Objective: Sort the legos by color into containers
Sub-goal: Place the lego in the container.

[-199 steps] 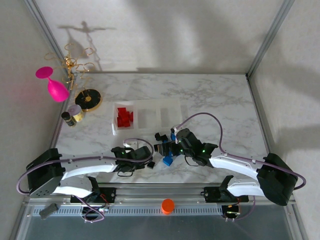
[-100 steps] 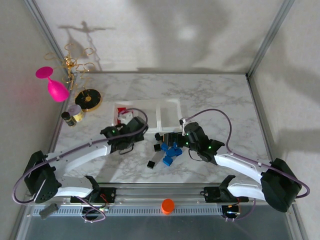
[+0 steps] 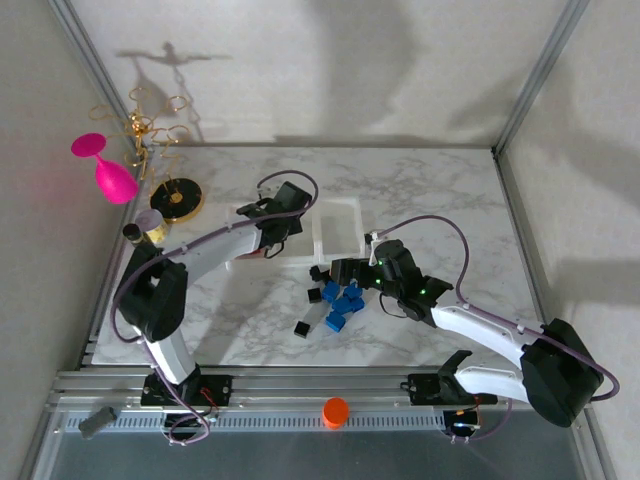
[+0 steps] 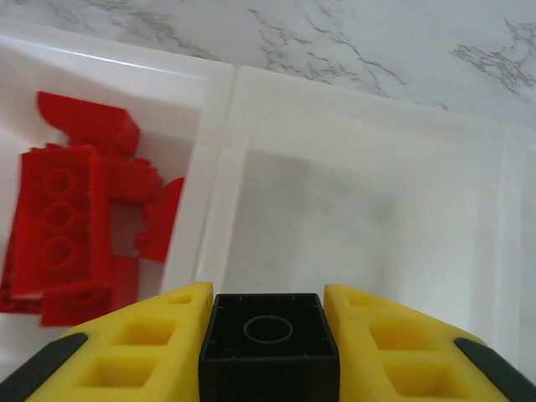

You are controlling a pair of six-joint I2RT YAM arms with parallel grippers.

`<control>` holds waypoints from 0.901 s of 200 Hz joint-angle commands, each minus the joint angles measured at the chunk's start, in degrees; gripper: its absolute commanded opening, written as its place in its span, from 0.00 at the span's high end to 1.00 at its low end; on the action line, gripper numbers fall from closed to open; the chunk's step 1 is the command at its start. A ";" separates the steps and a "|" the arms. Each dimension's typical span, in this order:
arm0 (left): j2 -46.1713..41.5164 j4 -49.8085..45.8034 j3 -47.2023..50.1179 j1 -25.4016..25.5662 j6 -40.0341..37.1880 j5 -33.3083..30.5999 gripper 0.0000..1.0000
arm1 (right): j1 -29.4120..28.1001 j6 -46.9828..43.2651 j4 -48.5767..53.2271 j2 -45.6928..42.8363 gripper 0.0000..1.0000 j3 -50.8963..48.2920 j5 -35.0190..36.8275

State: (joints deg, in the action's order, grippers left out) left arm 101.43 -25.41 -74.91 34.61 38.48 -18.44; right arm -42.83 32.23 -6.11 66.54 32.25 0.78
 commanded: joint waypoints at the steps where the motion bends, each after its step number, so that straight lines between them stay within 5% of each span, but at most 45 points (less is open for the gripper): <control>1: 3.30 0.49 -3.07 -0.31 -1.99 -0.19 0.67 | 0.46 0.55 -2.48 0.51 0.01 1.00 -0.76; 87: 6.02 -0.35 -7.16 -0.51 -3.76 3.14 0.43 | 1.25 0.05 -2.99 0.65 0.01 1.31 -1.39; 180: -11.78 -3.31 5.27 6.69 -1.02 1.93 0.41 | 1.78 -1.65 0.57 -1.17 0.01 1.59 -5.00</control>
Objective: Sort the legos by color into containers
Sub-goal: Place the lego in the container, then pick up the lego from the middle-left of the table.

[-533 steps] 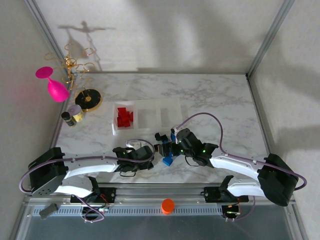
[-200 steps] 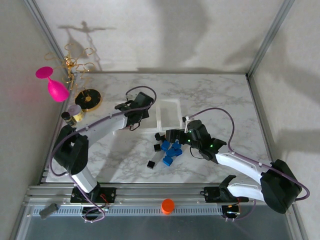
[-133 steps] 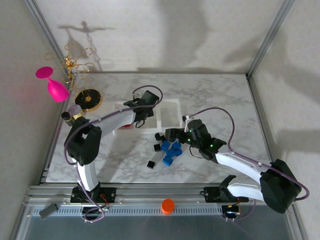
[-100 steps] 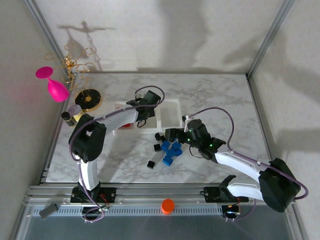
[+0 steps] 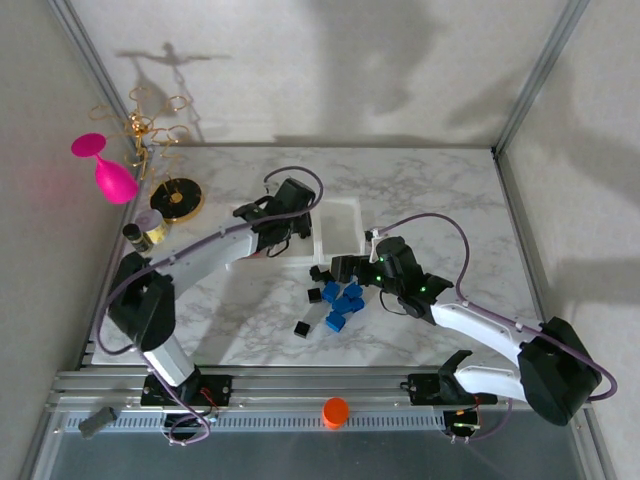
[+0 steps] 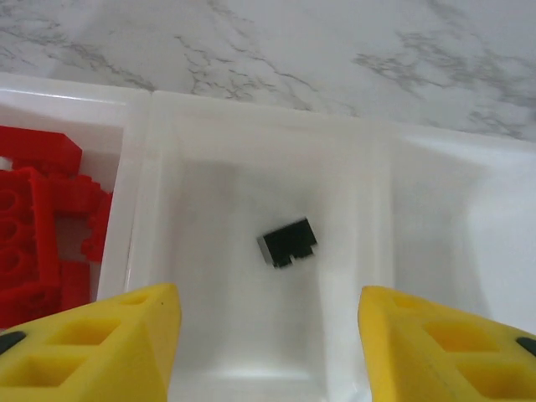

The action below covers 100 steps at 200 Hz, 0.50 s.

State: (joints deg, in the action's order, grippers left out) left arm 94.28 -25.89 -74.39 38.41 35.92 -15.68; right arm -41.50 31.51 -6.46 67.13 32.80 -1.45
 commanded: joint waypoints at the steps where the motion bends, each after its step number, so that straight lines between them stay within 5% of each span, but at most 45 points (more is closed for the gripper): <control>1: -4.85 -2.84 4.90 2.98 1.57 -0.83 0.41 | 0.45 -0.97 0.96 -1.80 0.01 1.04 -2.85; 100: -18.76 -8.74 21.14 18.32 13.70 0.33 0.36 | -0.50 -1.46 2.43 -4.80 0.01 -4.26 -9.41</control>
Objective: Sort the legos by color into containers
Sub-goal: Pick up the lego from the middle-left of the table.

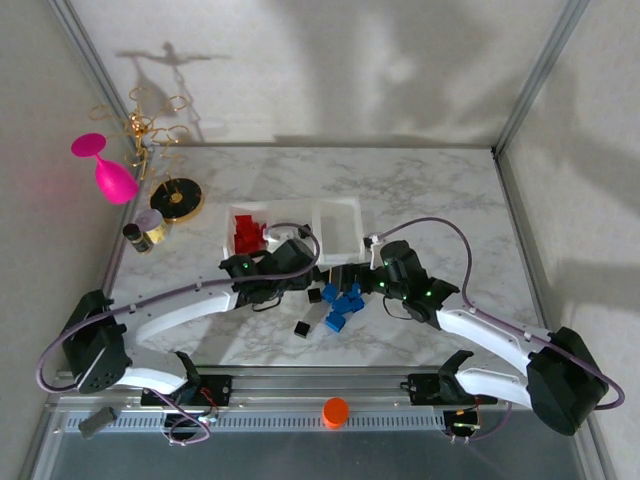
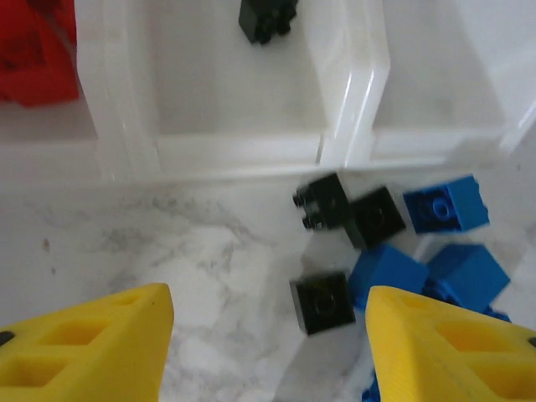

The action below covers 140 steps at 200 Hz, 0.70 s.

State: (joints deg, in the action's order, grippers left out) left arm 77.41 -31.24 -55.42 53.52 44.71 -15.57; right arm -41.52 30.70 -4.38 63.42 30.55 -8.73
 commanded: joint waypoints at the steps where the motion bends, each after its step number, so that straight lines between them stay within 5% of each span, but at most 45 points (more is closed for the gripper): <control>1: -1.90 -3.47 2.25 3.33 5.06 0.21 0.35 | -0.49 -0.64 0.44 -1.10 0.01 -2.04 -2.11; 53: -2.11 -3.30 7.27 11.16 10.98 1.88 0.32 | -3.20 0.92 -0.09 -1.72 0.01 -5.09 -1.04; 140: 4.67 4.23 9.89 14.35 9.17 6.52 0.31 | -3.75 2.09 0.55 -1.96 0.01 -5.59 3.11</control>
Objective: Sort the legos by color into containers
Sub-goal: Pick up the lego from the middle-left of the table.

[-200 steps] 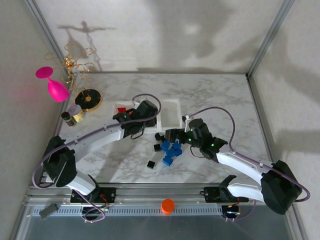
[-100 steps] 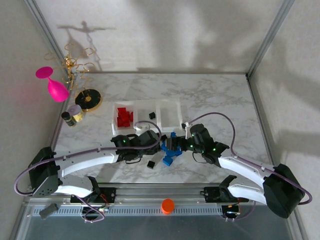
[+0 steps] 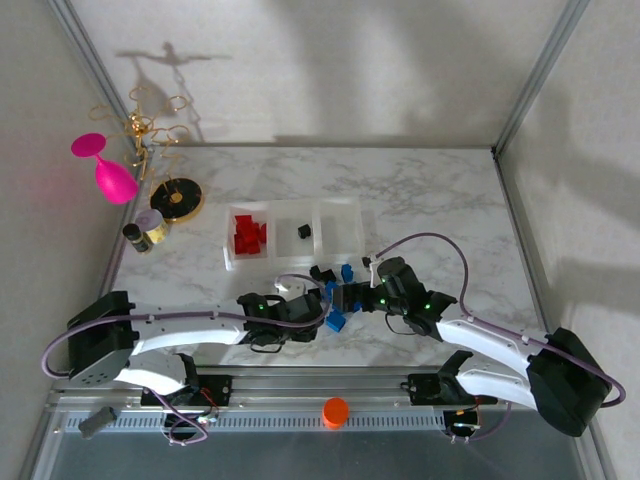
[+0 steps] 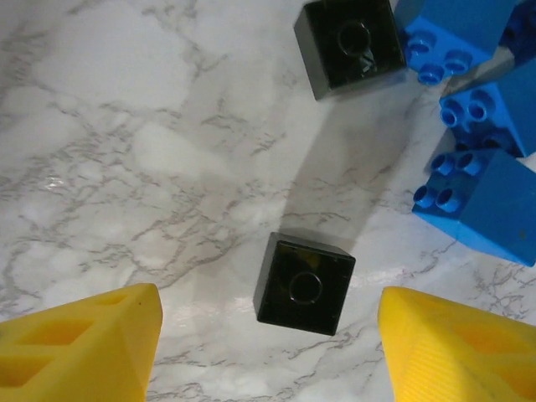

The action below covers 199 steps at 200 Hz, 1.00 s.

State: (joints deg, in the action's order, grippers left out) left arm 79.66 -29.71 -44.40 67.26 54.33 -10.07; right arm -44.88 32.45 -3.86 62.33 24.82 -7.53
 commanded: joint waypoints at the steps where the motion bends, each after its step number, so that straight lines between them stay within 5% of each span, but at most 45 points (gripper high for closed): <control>1: 2.56 2.80 -1.12 0.60 -0.53 1.10 0.31 | -0.34 0.38 0.05 -0.84 0.01 0.14 1.91; 58: 8.57 4.26 -2.44 0.65 -1.48 0.49 0.36 | -0.37 0.38 0.27 -1.11 0.01 0.40 2.91; 199: 7.75 1.94 -2.21 0.42 0.59 -3.17 0.67 | -0.36 0.05 -0.37 -0.45 0.01 1.43 3.31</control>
State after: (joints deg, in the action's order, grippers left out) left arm 88.99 -25.17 -45.39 67.46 53.89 -10.31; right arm -44.88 32.45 -3.64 62.24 24.84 -5.58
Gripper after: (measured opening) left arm 0.349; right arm 0.987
